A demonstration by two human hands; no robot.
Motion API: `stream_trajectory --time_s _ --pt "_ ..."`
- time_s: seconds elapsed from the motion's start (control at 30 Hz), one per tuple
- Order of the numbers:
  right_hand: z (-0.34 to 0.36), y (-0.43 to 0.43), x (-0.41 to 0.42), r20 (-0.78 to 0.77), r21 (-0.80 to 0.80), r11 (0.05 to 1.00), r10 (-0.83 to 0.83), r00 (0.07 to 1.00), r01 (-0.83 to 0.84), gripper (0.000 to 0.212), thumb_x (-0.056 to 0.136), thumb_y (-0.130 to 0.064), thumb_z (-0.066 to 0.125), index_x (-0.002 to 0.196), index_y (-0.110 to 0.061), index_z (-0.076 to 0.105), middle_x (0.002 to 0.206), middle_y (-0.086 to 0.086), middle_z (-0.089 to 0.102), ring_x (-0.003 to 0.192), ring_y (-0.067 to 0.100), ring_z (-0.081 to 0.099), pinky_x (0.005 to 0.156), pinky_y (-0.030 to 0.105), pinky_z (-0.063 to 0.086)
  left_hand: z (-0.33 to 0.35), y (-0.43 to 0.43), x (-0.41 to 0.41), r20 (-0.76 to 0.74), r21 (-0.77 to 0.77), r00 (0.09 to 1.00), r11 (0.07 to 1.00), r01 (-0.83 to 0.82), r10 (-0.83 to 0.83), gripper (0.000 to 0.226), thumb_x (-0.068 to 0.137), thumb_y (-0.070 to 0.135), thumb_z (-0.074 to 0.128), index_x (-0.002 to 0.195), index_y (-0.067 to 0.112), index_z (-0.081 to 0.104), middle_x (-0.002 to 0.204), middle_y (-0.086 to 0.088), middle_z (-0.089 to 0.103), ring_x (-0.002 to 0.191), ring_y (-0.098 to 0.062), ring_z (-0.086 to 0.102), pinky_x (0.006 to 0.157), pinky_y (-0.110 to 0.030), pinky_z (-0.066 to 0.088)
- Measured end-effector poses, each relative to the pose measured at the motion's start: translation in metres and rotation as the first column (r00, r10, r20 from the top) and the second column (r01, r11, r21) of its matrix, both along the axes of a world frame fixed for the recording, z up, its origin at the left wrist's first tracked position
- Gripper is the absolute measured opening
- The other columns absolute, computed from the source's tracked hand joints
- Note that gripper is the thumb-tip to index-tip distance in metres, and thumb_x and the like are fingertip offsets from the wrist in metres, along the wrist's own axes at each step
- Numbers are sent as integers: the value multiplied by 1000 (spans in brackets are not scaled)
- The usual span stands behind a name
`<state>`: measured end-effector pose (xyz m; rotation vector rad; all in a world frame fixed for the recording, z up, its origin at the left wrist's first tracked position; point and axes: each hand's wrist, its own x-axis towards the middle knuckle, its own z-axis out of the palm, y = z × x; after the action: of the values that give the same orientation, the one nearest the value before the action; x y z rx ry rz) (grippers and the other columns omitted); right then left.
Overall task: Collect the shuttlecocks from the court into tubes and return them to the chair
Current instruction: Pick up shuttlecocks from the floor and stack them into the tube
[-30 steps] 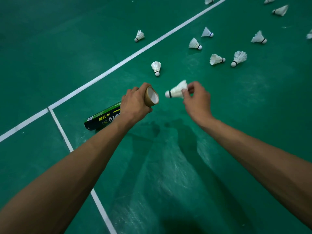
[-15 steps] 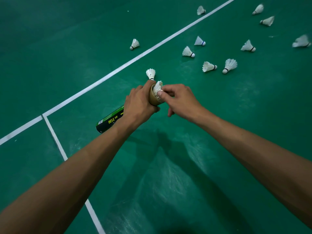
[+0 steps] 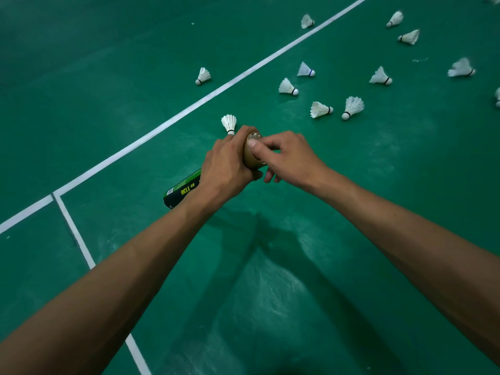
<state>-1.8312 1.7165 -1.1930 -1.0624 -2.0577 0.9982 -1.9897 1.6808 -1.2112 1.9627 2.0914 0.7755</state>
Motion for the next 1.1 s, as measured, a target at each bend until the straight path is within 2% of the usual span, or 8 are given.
stream_trajectory --time_s 0.17,0.33,0.57,0.67,0.73,0.8,0.97,1.1 --pt "8 -8 4 120 -196 962 218 969 -192 46 101 -54 51 93 -12 68 88 19 68 52 26 72 61 46 63 -5 -8 -2 -54 -20 998 999 33 -34 71 68 34 80 132 37 50 109 -5 66 98 -35 60 80 -47 51" --pt "5 -19 0 222 -287 927 310 924 -242 57 97 -66 46 120 -16 60 124 8 60 55 28 72 68 45 63 4 -13 2 -39 16 996 997 76 -75 58 72 43 56 129 37 50 100 -3 63 91 -33 58 79 -48 50" --pt "35 -8 19 203 -471 860 324 924 -198 71 97 -73 28 137 -16 39 143 7 41 62 38 74 72 52 63 9 -4 25 -7 25 985 984 174 -173 78 67 45 80 137 43 48 117 5 67 105 -26 58 91 -49 51" --pt "34 -2 29 262 -371 907 310 914 -201 68 97 -74 29 126 -16 49 129 4 53 61 31 74 69 50 64 8 8 33 -17 51 981 980 194 -194 78 69 46 76 141 44 45 120 6 65 107 -25 57 92 -50 50" --pt "32 5 39 248 -151 978 176 953 -141 63 99 -70 33 93 -15 63 90 -1 70 53 22 72 69 47 62 8 17 36 -3 70 984 981 180 -180 82 67 44 80 142 43 46 123 6 66 110 -25 60 93 -49 51" --pt "34 16 53 186 21 1000 7 982 -11 72 101 -66 34 71 -10 67 59 4 68 44 15 68 72 42 58 7 26 39 -2 82 991 988 132 -132 87 61 41 87 139 41 49 122 5 67 111 -27 61 93 -50 52" --pt "57 15 76 371 -94 979 204 906 -182 68 100 -68 29 74 -15 62 64 0 62 48 21 70 67 32 57 11 26 60 -118 80 989 992 97 -87 89 65 33 90 140 44 43 128 1 65 115 -29 59 95 -48 51" --pt "61 7 77 360 -237 937 332 872 -259 71 97 -73 29 105 -12 64 104 7 66 51 26 72 63 38 63 21 13 67 -167 0 982 996 94 -93 84 71 29 88 141 42 43 124 -1 62 110 -28 57 90 -50 53"
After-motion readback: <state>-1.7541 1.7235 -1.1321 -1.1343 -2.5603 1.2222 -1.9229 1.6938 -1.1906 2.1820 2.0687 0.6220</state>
